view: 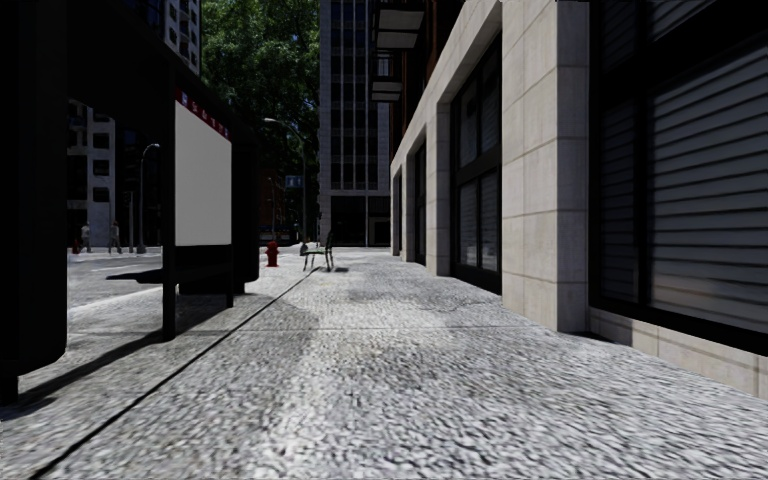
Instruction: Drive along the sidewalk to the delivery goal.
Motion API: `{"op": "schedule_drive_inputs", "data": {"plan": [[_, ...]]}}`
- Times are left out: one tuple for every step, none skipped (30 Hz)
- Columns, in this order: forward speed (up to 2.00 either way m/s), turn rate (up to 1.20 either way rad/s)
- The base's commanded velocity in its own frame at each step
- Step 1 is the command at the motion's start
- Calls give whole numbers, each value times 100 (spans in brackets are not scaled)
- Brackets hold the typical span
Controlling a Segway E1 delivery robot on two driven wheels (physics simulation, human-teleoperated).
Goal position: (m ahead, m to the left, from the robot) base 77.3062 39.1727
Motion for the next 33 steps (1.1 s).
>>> {"op": "schedule_drive_inputs", "data": {"plan": [[200, 0], [200, 0], [200, 0], [200, 0], [200, 0], [200, 0], [200, 0], [200, 0], [200, 0], [200, 0], [200, 0], [200, 0], [200, 0], [200, 0], [200, 0], [200, 0], [200, 0], [200, 0], [200, 0], [200, 0], [200, 0], [200, 0], [200, 0], [200, 0], [200, 0], [200, 0], [200, 0], [200, 0], [200, 0], [200, 0], [200, 0], [200, 0], [200, 0]]}}
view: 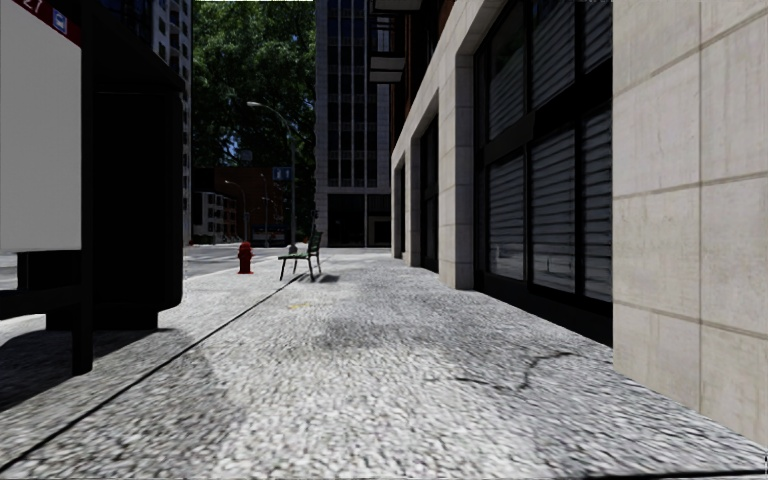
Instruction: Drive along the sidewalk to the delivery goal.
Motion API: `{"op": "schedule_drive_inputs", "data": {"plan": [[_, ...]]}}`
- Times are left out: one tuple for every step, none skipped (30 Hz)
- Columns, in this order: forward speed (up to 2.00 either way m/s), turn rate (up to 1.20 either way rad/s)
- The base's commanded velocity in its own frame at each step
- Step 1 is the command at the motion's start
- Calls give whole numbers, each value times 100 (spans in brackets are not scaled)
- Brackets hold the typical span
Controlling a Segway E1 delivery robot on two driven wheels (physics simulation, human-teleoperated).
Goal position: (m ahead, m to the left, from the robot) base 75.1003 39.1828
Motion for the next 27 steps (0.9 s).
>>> {"op": "schedule_drive_inputs", "data": {"plan": [[200, 0], [200, 0], [200, 0], [200, 0], [200, 0], [200, 0], [200, 0], [200, 0], [200, 0], [200, 0], [200, 0], [200, 0], [200, 0], [200, 0], [200, 0], [200, 0], [200, 0], [200, 0], [200, 0], [200, 0], [200, 0], [200, 0], [200, 0], [200, 0], [200, 0], [200, 0], [200, 0]]}}
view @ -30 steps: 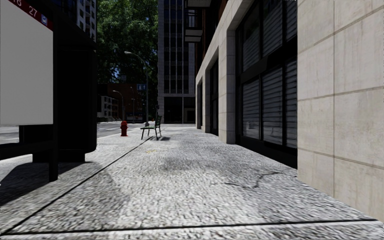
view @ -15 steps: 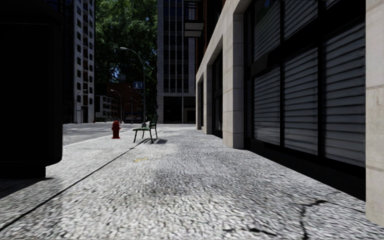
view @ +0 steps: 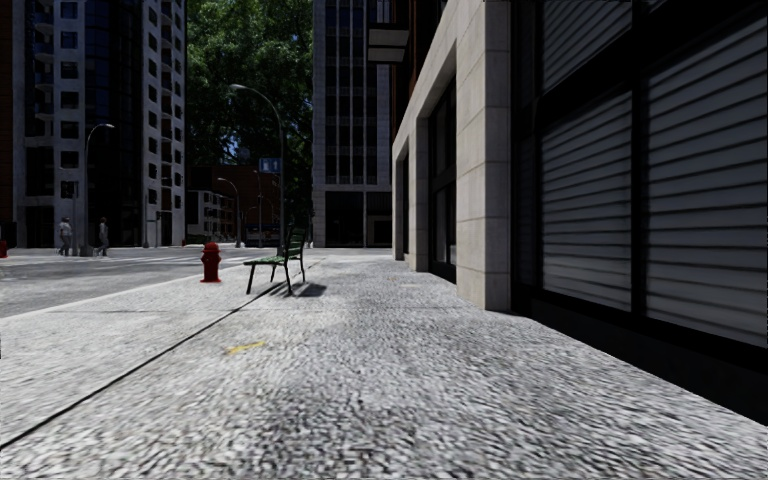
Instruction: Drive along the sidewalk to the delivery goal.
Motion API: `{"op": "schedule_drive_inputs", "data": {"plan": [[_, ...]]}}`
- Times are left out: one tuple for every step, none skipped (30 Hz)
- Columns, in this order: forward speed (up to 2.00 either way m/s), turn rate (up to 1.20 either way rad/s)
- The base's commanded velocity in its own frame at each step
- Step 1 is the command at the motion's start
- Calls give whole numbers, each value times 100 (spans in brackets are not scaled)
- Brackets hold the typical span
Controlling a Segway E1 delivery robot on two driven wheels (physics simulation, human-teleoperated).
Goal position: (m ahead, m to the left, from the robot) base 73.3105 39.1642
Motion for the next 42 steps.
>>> {"op": "schedule_drive_inputs", "data": {"plan": [[200, 0], [200, 0], [200, 0], [200, 0], [200, 0], [200, 0], [200, 1], [200, 17], [200, 23], [200, 24], [200, 24], [200, 24], [200, 25], [200, 25], [200, 25], [200, 20], [200, 2], [200, 2], [200, 0], [200, 0], [200, 0], [200, 0], [200, 0], [200, 0], [200, 0], [200, 0], [200, 0], [200, 0], [200, 0], [200, 0], [200, 0], [200, 0], [200, 0], [200, 0], [200, 0], [200, 0], [200, 0], [200, 0], [200, 0], [200, 0], [200, 0], [200, 0]]}}
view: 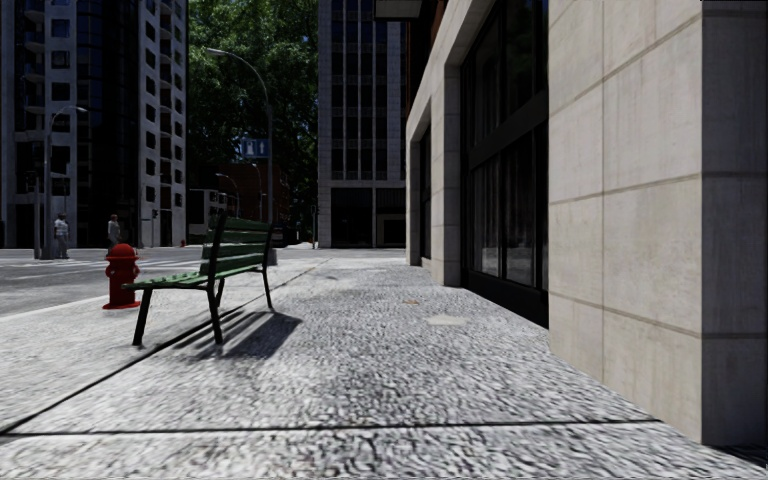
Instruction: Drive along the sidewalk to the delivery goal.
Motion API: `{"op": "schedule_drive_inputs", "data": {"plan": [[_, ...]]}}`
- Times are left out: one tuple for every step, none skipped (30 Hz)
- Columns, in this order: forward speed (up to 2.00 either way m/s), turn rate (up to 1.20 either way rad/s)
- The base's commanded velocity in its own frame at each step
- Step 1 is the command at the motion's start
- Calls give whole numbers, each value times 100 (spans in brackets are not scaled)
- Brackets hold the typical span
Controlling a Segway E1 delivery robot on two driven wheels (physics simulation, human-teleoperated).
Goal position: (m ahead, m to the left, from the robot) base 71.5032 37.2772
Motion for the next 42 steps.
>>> {"op": "schedule_drive_inputs", "data": {"plan": [[200, 0], [200, 0], [200, 0], [200, 0], [200, 0], [200, 0], [200, 0], [200, 0], [200, 0], [200, 0], [200, 0], [200, 0], [200, 0], [200, 0], [200, 0], [200, 0], [200, 0], [200, 0], [200, 0], [200, 0], [200, 0], [200, 0], [200, 0], [200, 0], [200, 0], [200, 0], [200, 0], [200, 0], [200, 0], [200, 0], [200, 0], [200, 0], [200, 0], [200, 0], [200, 0], [200, 0], [200, 0], [200, 0], [200, 0], [200, 0], [200, 0], [200, 0]]}}
